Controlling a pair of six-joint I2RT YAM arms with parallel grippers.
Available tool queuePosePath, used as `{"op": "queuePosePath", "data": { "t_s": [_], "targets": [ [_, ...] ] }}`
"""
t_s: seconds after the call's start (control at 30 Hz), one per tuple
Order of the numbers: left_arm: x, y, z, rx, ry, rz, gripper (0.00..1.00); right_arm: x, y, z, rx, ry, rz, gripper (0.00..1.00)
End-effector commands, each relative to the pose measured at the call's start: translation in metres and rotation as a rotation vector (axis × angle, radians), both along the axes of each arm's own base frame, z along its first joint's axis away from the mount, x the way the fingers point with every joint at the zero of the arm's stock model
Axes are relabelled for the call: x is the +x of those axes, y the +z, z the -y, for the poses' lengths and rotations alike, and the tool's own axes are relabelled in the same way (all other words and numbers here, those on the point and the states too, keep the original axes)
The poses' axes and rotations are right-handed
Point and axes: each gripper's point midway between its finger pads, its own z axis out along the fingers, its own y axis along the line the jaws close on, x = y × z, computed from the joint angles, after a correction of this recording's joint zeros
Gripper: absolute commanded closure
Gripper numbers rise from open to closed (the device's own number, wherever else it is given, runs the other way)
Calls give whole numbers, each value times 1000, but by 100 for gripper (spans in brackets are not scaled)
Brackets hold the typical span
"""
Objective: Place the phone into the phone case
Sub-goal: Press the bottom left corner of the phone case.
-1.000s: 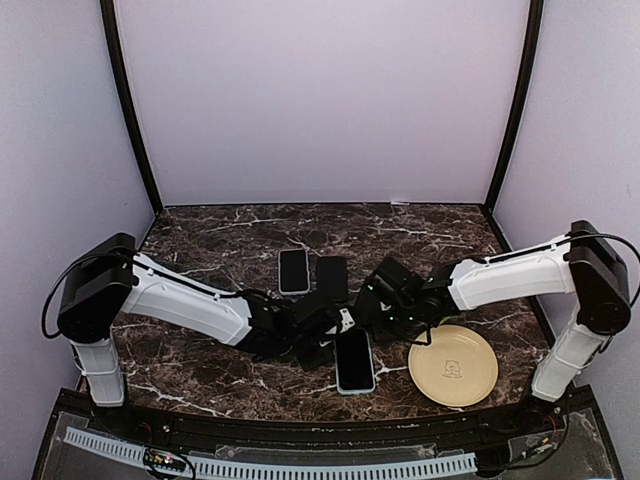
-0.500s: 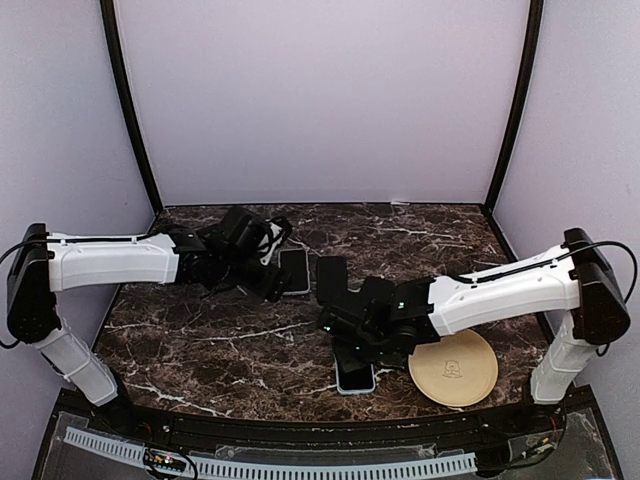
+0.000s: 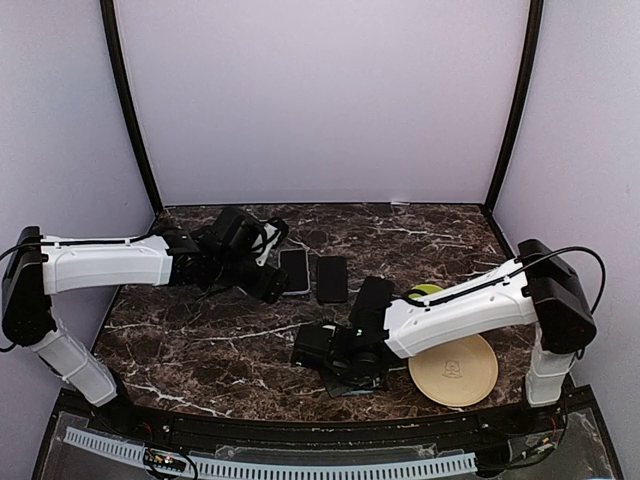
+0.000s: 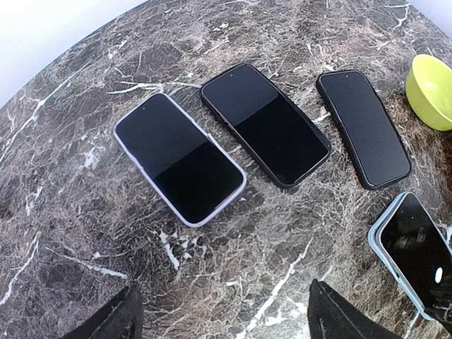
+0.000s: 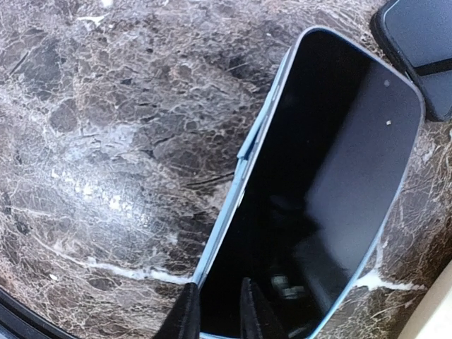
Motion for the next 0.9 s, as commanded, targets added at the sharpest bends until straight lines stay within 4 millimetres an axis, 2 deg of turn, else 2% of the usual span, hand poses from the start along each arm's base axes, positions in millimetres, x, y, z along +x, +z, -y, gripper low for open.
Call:
{"op": "queuePosePath", "data": {
  "t_s": [0.0,0.2,0.27,0.33,0.43,0.47,0.5,0.6,0.67,0.73,0.87],
  "targets": [
    [-2,12,-4,-23,2,21,18,-33,-44,45,-188,-3,-132,84],
    [-1,12,-5,-15,4,27,18,-51,-78,58,-231,41,-230,86],
    [0,11,-6,-8,6,29,18,-53,-83,61,-237,45,-247,87],
    [0,10,-7,-5,8,28,18,-48,-77,59,-228,47,-232,87],
    [0,10,-5,-8,3,25,18,-27,-46,48,-188,39,-149,86],
    [0,10,-5,-9,2,25,18,-18,-30,42,-171,35,-106,81],
    [0,11,-5,-10,2,25,18,-7,-13,37,-149,25,-57,71],
    [0,11,-6,-7,3,26,18,20,39,22,-64,-27,77,31],
    [0,12,-6,-7,5,30,18,31,58,21,-17,-68,132,6],
    [0,13,-7,-9,6,34,18,41,64,27,8,-117,158,2],
    [0,13,-7,-10,3,34,18,46,48,31,47,-178,110,1]
  ]
}}
